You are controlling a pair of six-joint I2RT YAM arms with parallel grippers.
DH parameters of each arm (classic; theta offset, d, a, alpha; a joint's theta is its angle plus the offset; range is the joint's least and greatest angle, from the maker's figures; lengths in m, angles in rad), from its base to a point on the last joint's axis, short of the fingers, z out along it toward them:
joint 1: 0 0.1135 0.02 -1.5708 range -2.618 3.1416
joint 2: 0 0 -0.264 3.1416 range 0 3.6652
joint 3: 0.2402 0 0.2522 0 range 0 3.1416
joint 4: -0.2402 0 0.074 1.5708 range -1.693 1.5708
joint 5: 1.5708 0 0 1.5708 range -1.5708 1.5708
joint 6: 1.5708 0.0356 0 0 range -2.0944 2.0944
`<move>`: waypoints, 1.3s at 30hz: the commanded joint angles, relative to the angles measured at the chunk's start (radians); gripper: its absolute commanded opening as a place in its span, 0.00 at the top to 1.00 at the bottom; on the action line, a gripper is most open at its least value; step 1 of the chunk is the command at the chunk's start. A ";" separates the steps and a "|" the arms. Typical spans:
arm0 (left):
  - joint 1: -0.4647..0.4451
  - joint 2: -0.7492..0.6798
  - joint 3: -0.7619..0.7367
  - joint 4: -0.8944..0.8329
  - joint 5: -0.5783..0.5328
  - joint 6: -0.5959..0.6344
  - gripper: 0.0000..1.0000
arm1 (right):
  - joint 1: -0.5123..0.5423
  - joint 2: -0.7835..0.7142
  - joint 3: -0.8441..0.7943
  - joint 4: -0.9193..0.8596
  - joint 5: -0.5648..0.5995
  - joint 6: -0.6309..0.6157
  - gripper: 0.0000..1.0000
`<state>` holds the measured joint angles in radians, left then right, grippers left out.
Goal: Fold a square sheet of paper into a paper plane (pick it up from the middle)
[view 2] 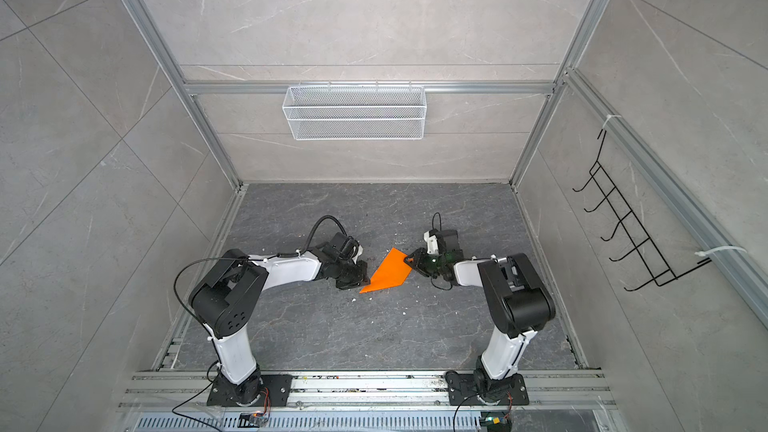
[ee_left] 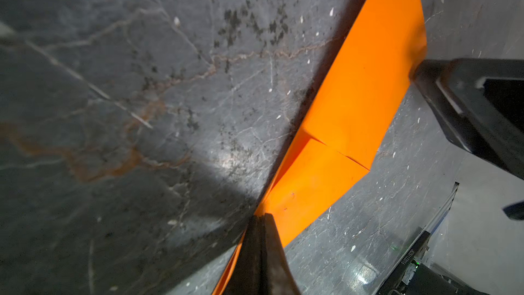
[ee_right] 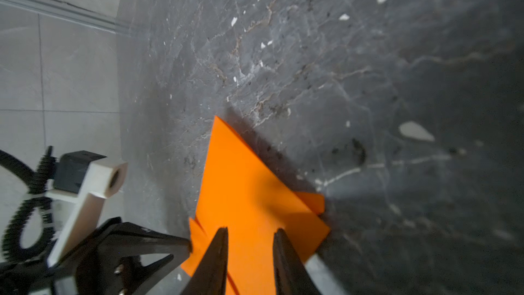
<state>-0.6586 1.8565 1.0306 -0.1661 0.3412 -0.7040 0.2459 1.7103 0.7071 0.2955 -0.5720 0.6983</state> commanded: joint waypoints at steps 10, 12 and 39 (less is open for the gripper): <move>0.002 0.058 0.039 -0.166 -0.009 -0.009 1.00 | 0.034 -0.193 -0.228 0.009 -0.038 0.227 0.48; 0.002 0.061 0.042 -0.166 -0.006 -0.011 1.00 | 0.044 -0.169 -0.226 0.029 -0.041 0.239 0.48; 0.002 0.042 0.059 -0.170 0.017 0.017 1.00 | 0.181 0.161 -0.170 0.507 -0.044 0.513 0.79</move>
<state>-0.6559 1.8885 1.0958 -0.2581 0.3695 -0.7067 0.4217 1.8500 0.5365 0.7769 -0.6514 1.1763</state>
